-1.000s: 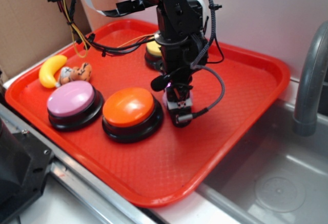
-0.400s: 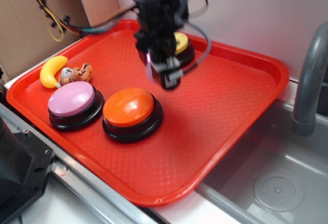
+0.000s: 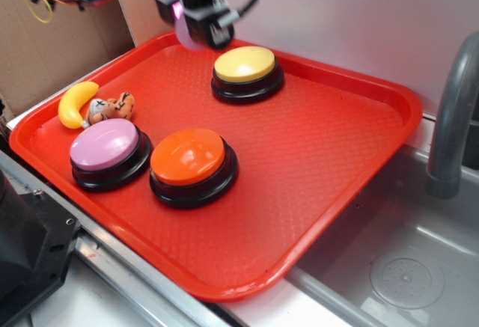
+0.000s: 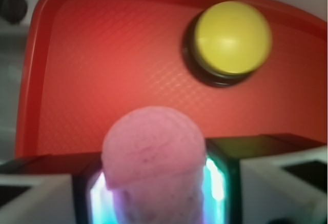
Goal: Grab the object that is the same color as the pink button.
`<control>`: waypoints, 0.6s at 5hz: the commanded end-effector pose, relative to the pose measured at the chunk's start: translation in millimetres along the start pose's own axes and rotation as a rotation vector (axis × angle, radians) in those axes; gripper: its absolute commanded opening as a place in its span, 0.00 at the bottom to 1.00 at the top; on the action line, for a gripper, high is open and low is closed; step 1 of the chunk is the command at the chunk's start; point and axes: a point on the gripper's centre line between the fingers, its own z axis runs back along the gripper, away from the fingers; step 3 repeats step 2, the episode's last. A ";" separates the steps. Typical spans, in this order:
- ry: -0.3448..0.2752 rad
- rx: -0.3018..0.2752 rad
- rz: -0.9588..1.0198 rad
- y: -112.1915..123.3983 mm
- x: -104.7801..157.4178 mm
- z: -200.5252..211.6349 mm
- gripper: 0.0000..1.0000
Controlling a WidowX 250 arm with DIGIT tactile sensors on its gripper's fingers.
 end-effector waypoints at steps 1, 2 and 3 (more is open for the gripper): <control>-0.107 -0.019 0.101 19.1 -0.7 44.0 0.00; -0.036 0.032 0.171 24.6 1.1 42.1 0.00; -0.036 0.032 0.171 24.6 1.1 42.1 0.00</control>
